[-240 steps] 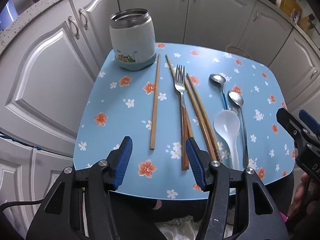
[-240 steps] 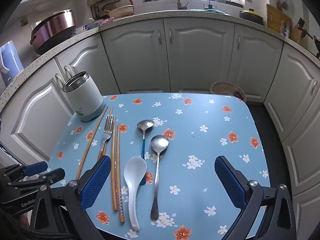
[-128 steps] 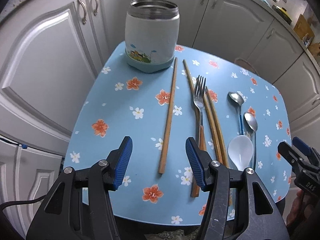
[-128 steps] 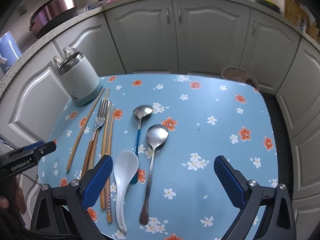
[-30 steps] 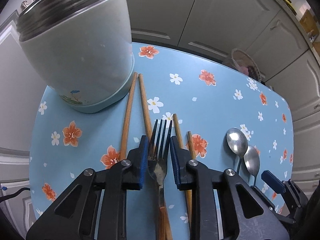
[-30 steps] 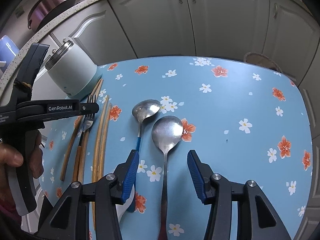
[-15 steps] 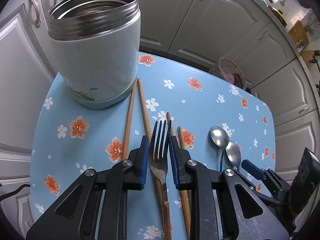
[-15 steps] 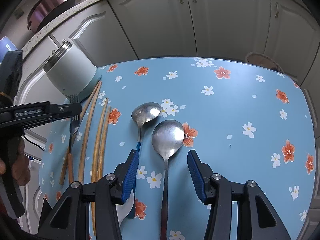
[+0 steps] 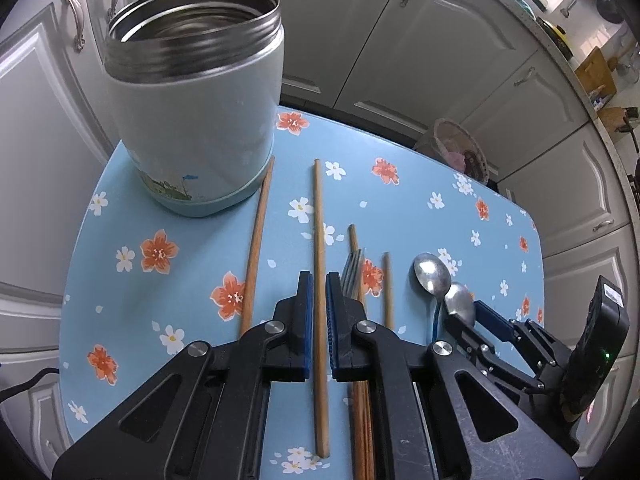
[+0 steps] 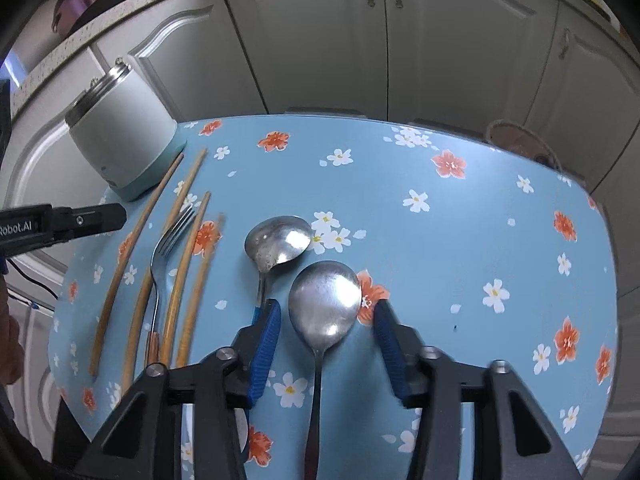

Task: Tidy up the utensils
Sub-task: 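Close the left tool on the fork while the right tool closes on the spoon handle, then lift the fork with the left tool while the right tool lifts the spoon toward the jar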

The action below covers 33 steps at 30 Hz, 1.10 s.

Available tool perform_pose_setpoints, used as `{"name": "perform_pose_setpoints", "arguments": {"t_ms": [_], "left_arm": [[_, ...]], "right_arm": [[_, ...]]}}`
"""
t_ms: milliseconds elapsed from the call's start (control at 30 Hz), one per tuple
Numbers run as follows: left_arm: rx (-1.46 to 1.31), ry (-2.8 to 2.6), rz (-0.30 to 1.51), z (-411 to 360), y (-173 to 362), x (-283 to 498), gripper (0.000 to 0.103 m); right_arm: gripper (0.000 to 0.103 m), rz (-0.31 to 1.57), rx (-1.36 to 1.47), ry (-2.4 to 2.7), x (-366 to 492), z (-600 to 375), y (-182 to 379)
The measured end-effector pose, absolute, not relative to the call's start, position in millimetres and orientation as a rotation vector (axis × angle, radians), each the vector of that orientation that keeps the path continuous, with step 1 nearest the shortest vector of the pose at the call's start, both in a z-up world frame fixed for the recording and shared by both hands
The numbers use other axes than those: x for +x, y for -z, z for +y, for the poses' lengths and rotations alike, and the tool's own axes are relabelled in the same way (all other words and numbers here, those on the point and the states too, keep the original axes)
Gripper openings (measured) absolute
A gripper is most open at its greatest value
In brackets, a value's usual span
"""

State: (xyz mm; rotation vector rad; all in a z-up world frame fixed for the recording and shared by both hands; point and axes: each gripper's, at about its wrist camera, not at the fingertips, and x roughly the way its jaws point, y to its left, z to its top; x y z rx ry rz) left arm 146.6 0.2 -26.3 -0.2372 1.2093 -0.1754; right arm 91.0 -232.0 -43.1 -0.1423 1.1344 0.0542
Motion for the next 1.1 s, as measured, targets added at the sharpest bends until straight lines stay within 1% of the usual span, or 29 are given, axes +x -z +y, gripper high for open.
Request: {"name": "perform_pose_setpoints", "arguments": {"t_ms": [167,300,533,767,933,1100], "left_arm": [[-0.269,0.183,1.237,3,31,147,0.005],[-0.239,0.210,1.253,-7,34,143,0.007],[-0.292,0.209,1.295,-26,48,148,0.012],[-0.218,0.140,1.308,-41,61,161,0.012],[-0.188,0.130,1.289,-47,60,165,0.005],[-0.230,0.185,1.245,-37,43,154,0.003]], "right_arm": [[0.035,1.123,-0.144,-0.071,90,-232,45],[0.035,1.132,-0.140,-0.074,84,-236,45],[0.035,1.134,-0.091,-0.073,72,-249,42],[0.035,1.130,-0.066,-0.080,69,-253,41],[0.035,1.121,-0.067,-0.099,66,-254,41],[0.035,1.091,-0.017,-0.123,56,-261,28]]}}
